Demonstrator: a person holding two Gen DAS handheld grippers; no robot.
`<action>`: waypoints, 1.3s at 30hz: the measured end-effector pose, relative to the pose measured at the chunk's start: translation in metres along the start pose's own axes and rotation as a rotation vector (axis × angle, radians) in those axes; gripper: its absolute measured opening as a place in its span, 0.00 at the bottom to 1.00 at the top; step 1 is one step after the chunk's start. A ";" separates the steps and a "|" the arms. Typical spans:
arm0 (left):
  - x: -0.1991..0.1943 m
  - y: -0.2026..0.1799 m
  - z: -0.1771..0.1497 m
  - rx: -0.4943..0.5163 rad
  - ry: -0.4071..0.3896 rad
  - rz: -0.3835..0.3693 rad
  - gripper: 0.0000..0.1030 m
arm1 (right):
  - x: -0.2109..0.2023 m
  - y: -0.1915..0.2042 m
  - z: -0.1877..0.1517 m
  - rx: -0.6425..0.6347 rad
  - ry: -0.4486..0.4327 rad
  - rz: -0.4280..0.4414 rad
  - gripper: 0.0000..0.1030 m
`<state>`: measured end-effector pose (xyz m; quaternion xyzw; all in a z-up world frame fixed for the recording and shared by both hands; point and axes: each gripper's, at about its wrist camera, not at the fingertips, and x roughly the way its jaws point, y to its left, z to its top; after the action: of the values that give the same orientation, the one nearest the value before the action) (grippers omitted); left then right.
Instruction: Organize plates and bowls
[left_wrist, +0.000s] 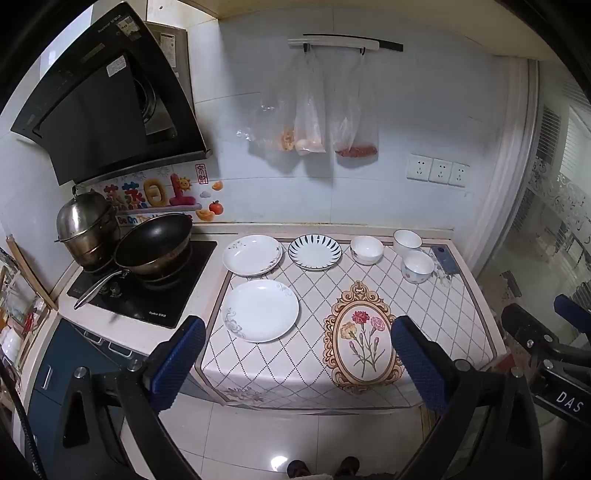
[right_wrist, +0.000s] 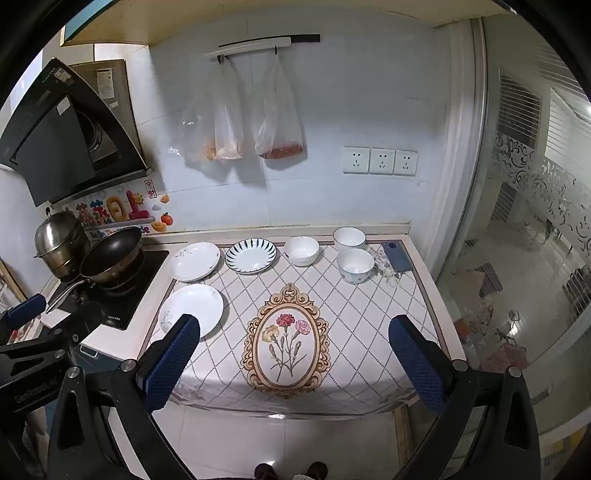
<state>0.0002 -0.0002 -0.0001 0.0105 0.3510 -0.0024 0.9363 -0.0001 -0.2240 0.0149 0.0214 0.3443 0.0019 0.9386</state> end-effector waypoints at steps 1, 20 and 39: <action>0.000 0.000 0.000 -0.002 0.000 -0.002 1.00 | 0.000 0.000 0.000 0.002 -0.005 0.002 1.00; -0.007 0.001 0.001 -0.004 -0.001 -0.001 1.00 | -0.010 0.002 -0.001 -0.004 -0.008 0.005 1.00; -0.006 0.001 0.002 -0.005 -0.026 -0.011 1.00 | -0.015 0.000 -0.002 0.005 -0.019 -0.009 1.00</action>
<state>-0.0035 0.0005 0.0055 0.0060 0.3386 -0.0068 0.9409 -0.0128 -0.2237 0.0234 0.0219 0.3353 -0.0034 0.9418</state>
